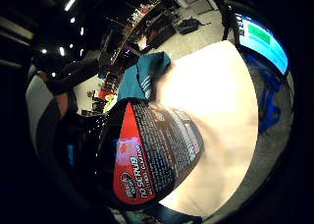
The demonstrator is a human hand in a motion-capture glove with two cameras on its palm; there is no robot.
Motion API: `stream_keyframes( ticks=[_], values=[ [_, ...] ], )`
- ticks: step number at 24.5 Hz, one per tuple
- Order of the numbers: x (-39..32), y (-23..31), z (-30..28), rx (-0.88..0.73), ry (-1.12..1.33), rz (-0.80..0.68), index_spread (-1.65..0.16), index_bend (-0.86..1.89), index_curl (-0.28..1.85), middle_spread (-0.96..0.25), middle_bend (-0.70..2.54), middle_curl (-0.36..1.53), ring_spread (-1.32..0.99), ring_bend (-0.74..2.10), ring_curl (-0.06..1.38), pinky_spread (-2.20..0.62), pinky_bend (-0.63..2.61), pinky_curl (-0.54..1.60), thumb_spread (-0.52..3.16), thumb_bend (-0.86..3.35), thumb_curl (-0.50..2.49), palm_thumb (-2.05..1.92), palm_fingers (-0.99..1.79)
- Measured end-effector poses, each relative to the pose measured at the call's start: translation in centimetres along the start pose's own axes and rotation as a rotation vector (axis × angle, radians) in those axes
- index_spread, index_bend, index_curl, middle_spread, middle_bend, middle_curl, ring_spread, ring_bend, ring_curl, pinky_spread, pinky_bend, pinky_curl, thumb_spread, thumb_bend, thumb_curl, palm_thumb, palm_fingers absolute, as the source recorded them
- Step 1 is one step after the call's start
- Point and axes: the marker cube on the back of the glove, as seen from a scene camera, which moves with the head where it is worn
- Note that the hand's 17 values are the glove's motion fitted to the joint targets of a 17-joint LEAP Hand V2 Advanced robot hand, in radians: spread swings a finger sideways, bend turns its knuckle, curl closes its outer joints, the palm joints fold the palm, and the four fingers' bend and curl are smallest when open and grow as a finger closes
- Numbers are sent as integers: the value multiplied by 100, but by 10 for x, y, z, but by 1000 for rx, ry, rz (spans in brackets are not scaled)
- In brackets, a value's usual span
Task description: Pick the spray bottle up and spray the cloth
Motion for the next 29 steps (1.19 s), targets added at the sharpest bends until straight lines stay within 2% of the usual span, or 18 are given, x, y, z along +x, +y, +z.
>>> stream_keyframes(
  ticks=[13,29],
  values=[
    [-38,-2,23,-198,164,0,-20,39,55,-15,64,53,-22,61,47,-14,34,39,23,-2,69,106,132],
    [-79,14,73,-504,623,-67,-20,39,57,-15,65,54,-22,61,48,-15,36,41,17,-3,73,106,133]
  ],
)
